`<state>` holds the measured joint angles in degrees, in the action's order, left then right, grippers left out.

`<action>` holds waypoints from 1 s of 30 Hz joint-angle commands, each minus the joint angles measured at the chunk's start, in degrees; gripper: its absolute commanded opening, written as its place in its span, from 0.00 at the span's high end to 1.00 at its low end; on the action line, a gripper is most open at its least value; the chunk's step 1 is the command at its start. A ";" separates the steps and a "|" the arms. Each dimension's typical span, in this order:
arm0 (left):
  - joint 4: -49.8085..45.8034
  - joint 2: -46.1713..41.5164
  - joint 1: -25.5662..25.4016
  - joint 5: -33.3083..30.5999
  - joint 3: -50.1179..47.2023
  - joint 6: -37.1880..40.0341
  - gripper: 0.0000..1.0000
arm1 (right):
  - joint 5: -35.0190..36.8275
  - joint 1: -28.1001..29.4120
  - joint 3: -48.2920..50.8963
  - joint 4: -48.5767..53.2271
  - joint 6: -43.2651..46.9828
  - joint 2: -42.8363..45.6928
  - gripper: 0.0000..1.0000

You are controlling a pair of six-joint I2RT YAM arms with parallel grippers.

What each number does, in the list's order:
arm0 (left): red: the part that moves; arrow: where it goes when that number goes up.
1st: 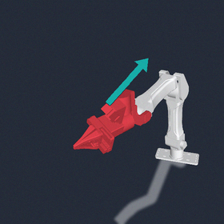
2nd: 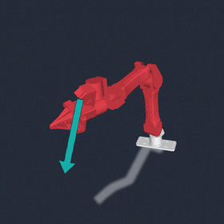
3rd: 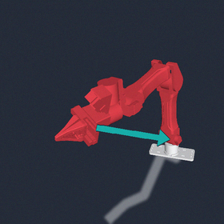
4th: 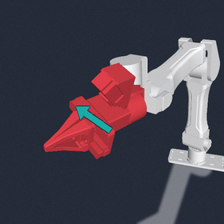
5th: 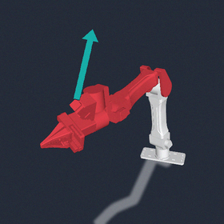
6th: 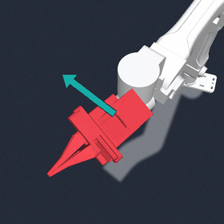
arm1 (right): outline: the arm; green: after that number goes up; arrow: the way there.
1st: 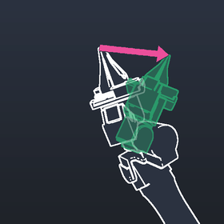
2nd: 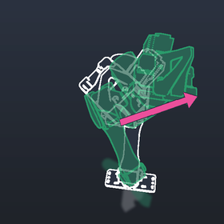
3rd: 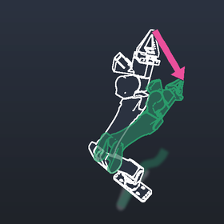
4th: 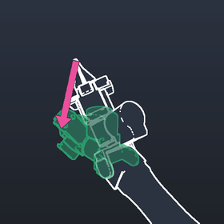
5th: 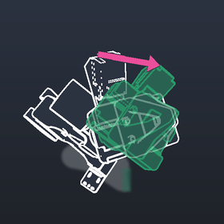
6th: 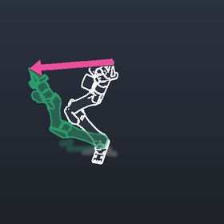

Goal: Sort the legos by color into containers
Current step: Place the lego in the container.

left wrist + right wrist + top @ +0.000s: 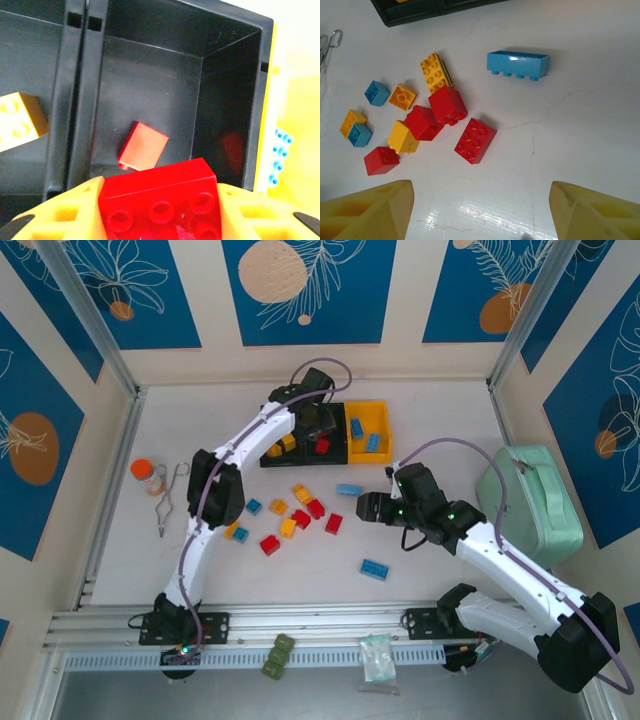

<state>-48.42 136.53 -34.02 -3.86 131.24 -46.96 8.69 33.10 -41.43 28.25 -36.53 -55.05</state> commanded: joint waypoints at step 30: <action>-3.35 -4.65 -2.09 3.99 2.66 5.65 0.27 | 0.99 -0.15 -2.09 8.65 -3.45 6.87 0.28</action>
<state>-50.43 137.45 -35.77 -1.50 135.59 -43.70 9.04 32.51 -42.26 34.76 -38.48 -49.84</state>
